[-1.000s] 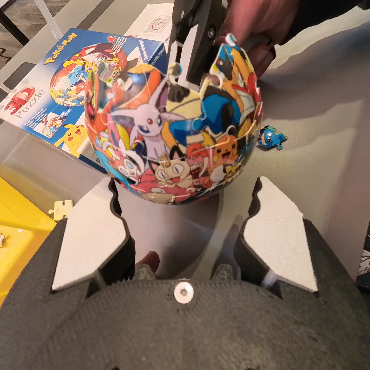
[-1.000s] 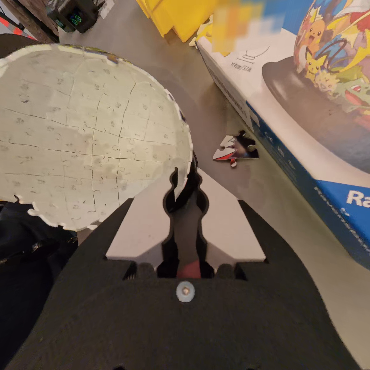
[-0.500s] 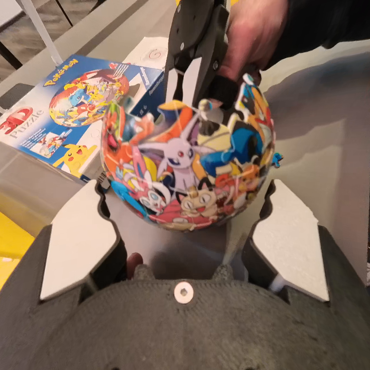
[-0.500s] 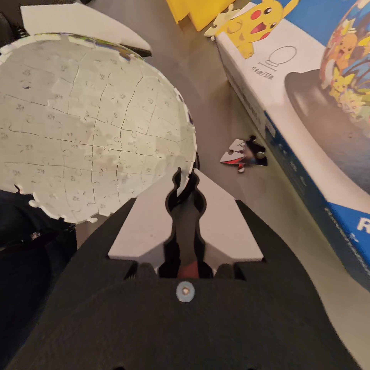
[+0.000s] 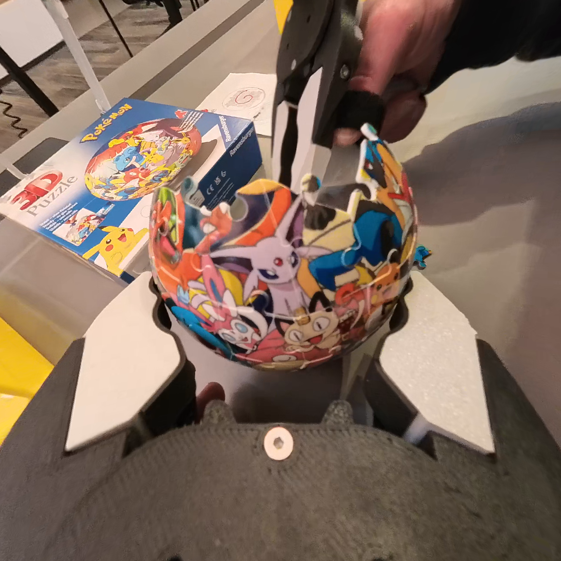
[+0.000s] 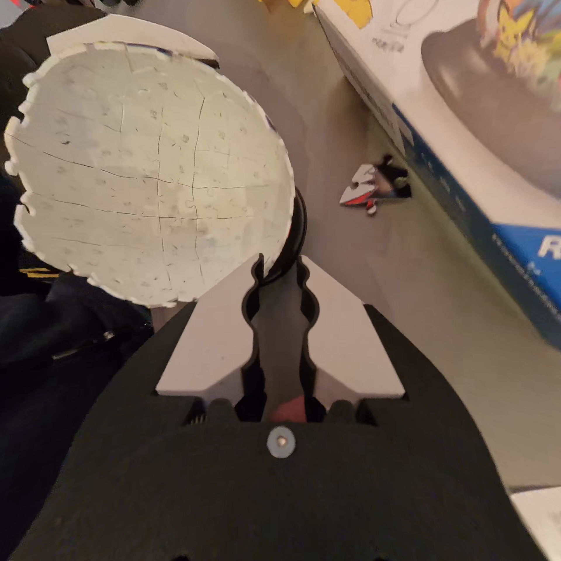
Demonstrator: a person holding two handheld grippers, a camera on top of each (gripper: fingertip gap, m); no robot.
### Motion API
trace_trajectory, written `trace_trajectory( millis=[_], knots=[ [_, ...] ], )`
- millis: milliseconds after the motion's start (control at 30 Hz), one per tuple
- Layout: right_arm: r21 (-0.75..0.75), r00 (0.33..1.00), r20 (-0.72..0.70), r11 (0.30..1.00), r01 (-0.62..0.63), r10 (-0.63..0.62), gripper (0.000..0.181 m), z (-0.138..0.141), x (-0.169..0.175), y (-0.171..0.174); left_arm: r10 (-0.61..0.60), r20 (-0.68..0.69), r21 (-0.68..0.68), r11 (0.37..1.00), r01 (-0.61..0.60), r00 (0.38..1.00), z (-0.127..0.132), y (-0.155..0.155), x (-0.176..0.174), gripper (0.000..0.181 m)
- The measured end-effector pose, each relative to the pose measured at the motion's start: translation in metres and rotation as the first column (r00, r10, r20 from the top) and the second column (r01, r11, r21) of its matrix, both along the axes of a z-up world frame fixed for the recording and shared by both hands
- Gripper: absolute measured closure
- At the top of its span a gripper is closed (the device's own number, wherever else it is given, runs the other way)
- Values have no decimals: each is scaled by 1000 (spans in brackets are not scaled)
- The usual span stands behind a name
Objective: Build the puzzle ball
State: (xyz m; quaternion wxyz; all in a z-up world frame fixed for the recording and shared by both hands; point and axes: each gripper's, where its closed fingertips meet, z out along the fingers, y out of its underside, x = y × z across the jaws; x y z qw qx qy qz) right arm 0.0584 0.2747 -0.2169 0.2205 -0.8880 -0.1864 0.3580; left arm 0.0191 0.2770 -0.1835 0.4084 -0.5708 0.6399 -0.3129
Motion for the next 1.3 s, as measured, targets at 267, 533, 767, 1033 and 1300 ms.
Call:
trace_trajectory(
  millis=[267,533,767,1033,1300],
  knots=[
    [-94,997,-62,995,32,-38,178,0,-7,-7,53,-24,60,997,-52,998,1,0,-1,41],
    [-159,986,-126,983,92,-112,181,-1,-9,-5,73,-25,93,993,-70,997,2,-1,-1,41],
    [-217,976,-152,969,122,-157,171,-6,-11,-5,94,-37,138,987,-88,995,2,1,-2,42],
    [-208,972,-153,967,146,-179,164,-5,-10,-1,105,-47,158,983,-96,993,2,1,-3,42],
    [-167,974,-147,975,146,-171,163,1,-5,2,105,-54,150,984,-95,993,3,2,-6,42]
  ],
)
